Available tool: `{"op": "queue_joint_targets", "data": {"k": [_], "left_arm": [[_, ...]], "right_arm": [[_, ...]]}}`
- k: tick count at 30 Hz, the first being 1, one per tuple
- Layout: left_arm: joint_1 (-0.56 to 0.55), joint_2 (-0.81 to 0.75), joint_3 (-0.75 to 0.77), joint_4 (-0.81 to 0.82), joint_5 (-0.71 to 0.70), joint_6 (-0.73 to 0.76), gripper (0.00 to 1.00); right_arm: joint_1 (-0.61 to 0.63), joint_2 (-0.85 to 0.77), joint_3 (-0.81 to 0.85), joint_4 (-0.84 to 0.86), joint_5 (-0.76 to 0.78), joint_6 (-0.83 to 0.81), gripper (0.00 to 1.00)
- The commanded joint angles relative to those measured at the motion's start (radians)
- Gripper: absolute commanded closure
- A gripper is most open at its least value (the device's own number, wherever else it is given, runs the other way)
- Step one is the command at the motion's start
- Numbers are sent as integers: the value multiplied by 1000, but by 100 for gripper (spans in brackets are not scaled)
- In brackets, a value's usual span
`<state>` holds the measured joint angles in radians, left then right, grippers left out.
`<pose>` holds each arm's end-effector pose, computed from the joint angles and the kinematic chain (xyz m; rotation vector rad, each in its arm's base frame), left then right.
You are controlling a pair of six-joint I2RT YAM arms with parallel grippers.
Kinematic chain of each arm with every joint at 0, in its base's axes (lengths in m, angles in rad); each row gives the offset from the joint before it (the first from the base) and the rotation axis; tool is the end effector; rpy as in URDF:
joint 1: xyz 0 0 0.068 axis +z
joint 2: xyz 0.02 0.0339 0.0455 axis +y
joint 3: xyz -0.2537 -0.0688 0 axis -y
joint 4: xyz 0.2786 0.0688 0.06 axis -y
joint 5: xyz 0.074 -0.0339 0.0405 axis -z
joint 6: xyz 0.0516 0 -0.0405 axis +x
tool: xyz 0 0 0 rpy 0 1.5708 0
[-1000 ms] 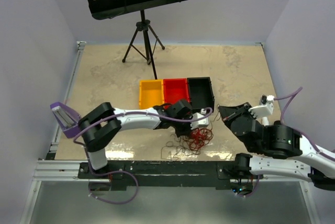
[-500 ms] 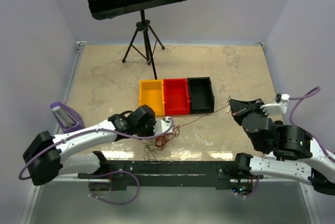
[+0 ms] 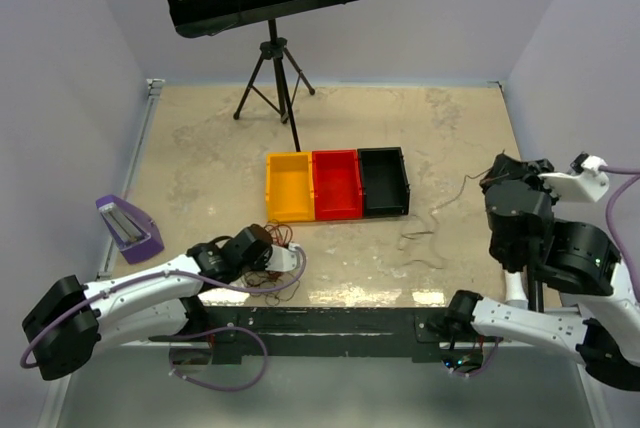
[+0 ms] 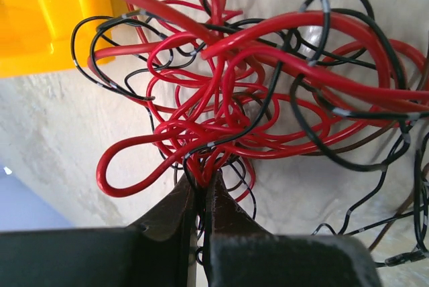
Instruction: Untangle the cables
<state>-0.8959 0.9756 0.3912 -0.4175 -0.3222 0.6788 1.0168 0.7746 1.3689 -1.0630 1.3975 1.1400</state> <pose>0.1436 -0.1533 0.1163 1.7041 1.8668 0.3279 0.1010 0.0667 0.4592 0.8473 1.4193 0.2120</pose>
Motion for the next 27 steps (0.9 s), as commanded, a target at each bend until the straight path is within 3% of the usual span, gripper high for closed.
{"op": "queue_joint_targets", "data": {"k": [1,4,7,8,9,11,12,14,15,17,19,21,27], "left_arm": [[17,-23,-64,5,-112,68,100],[18,-23,-107,32,-127,82,100],[18,-11,-86,37,-103,62,100],[18,-2,-68,34,-91,50,100],[18,8,-46,28,-84,38,100],[18,21,12,-6,-54,10,94],[18,21,46,-29,-37,-5,86],[18,8,124,-76,7,-33,58],[18,-1,173,-99,32,-51,49],[18,5,269,-159,80,-82,40],[20,14,355,-202,135,-111,26],[20,21,429,-239,198,-134,0],[25,26,512,-247,295,-182,2]], "right_arm": [[-30,-12,120,15,211,-179,100],[-32,-73,130,282,241,-497,100],[-30,-167,-35,834,209,-974,100],[-32,-181,-80,954,199,-1052,100],[-32,-181,-91,977,195,-1048,100],[-32,-138,-36,817,138,-880,100],[-32,-99,22,676,114,-752,100],[-32,-25,109,511,94,-637,100],[-32,9,145,493,77,-623,100],[-32,44,182,520,23,-638,100],[-32,52,174,642,-38,-736,100],[-32,63,173,693,-109,-758,100],[-32,150,213,673,-280,-655,100]]}}
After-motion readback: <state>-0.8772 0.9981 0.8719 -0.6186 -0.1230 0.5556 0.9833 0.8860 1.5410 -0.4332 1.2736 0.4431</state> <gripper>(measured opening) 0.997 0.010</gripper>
